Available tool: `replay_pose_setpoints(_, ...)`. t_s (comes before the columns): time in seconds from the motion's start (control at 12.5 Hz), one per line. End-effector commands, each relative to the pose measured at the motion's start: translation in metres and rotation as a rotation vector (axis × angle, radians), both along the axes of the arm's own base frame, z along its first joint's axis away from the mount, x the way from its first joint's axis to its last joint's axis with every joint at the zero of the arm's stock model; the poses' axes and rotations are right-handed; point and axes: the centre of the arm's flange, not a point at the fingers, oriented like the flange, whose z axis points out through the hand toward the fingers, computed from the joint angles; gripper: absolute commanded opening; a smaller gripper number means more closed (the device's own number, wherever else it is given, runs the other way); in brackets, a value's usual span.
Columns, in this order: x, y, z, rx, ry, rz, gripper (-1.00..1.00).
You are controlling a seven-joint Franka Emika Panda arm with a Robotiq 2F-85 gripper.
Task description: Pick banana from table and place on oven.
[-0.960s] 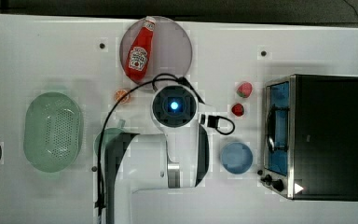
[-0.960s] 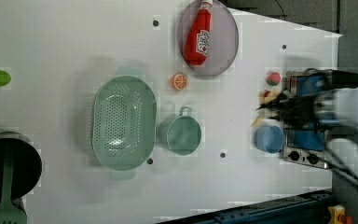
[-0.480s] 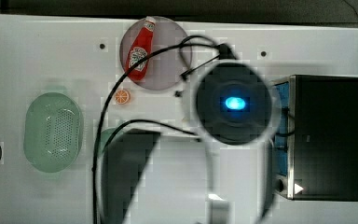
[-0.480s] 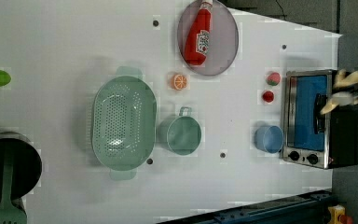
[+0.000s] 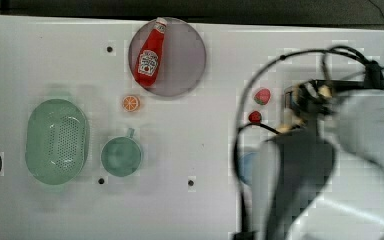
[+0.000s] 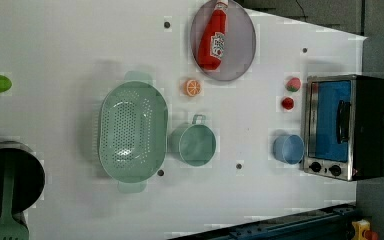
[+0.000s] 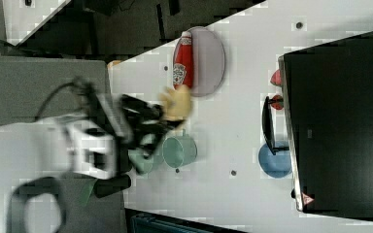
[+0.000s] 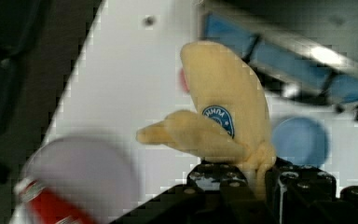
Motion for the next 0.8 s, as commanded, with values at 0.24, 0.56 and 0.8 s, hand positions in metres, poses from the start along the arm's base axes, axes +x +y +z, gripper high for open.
replay_pose_setpoints(0.24,-0.029,-0.114,-0.065,-0.098,0.13,0.273,-0.61)
replay_pose_setpoints(0.56,-0.024,-0.159,-0.113,-0.184,0.173,0.432,-0.51)
replay_pose_setpoints(0.8,-0.021,-0.163,-0.137,-0.173,0.211,0.449,0.13)
